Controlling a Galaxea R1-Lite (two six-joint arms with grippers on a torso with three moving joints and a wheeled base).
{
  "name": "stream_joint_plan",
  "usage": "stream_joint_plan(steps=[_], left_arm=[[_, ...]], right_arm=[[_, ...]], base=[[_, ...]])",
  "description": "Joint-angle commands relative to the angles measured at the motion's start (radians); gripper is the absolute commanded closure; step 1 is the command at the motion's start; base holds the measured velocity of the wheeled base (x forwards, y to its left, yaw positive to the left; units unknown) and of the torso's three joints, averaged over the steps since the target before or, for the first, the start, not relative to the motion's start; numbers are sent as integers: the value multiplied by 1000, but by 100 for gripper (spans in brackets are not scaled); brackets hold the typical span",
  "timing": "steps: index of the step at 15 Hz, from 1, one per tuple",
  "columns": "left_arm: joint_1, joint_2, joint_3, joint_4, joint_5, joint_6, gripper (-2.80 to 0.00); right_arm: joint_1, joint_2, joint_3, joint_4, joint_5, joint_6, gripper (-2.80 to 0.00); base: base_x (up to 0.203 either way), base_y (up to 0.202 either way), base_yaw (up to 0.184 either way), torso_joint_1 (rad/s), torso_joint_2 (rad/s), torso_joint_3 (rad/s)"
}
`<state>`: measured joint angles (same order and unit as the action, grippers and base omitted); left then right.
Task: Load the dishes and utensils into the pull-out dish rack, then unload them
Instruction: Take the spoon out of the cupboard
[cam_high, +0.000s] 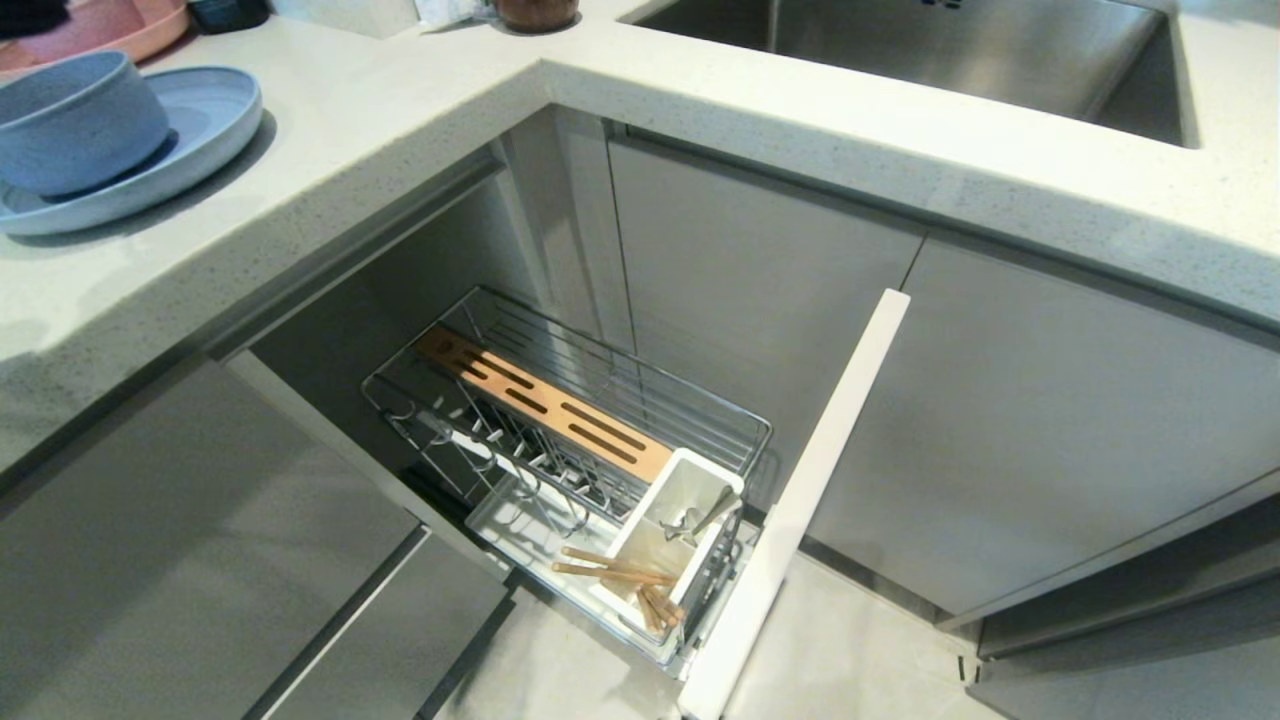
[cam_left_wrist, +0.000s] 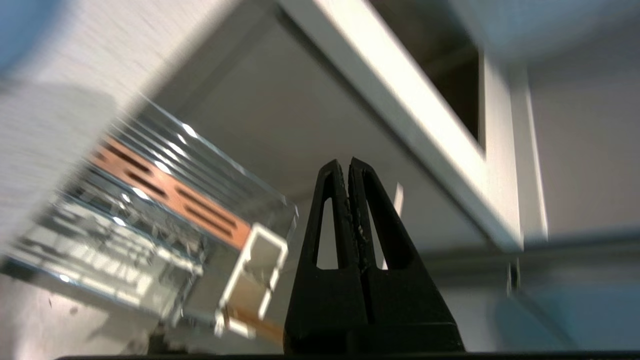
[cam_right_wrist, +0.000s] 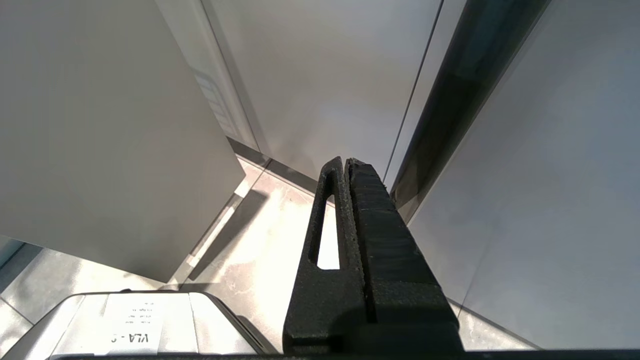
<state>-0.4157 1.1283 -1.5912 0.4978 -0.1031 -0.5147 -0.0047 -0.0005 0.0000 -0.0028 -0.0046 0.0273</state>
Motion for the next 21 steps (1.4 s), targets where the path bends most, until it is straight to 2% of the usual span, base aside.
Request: stream_joint_plan(steps=[1, 3, 4, 8, 12, 15, 17, 19, 20, 21], left_arm=[[-157, 89, 69, 23, 22, 21, 0], [-231, 200, 81, 100, 50, 28, 0], [-245, 251, 74, 150, 56, 30, 0], [-259, 406, -46, 424, 62, 28, 0], [-273, 567, -118, 617, 65, 32, 0], [-276, 653, -143, 640, 54, 21, 0], [-299, 687, -182, 638, 18, -67, 0], [-315, 719, -196, 628, 11, -115, 0], [-324, 734, -197, 607, 10, -160, 0], [-343, 745, -198, 582, 11, -213, -280]], right_arm=[[0, -3, 2, 0, 0, 0, 0], [0, -4, 2, 0, 0, 0, 0], [0, -4, 2, 0, 0, 0, 0], [0, -4, 2, 0, 0, 0, 0], [0, -4, 2, 0, 0, 0, 0], [0, -4, 2, 0, 0, 0, 0], [0, -4, 2, 0, 0, 0, 0], [0, -4, 2, 0, 0, 0, 0], [0, -4, 2, 0, 0, 0, 0], [0, -4, 2, 0, 0, 0, 0]], base=[[0, 0, 0, 0, 0, 0], [0, 0, 0, 0, 0, 0], [0, 0, 0, 0, 0, 0], [0, 0, 0, 0, 0, 0], [0, 0, 0, 0, 0, 0], [0, 0, 0, 0, 0, 0], [0, 0, 0, 0, 0, 0], [0, 0, 0, 0, 0, 0], [0, 0, 0, 0, 0, 0], [0, 0, 0, 0, 0, 0]])
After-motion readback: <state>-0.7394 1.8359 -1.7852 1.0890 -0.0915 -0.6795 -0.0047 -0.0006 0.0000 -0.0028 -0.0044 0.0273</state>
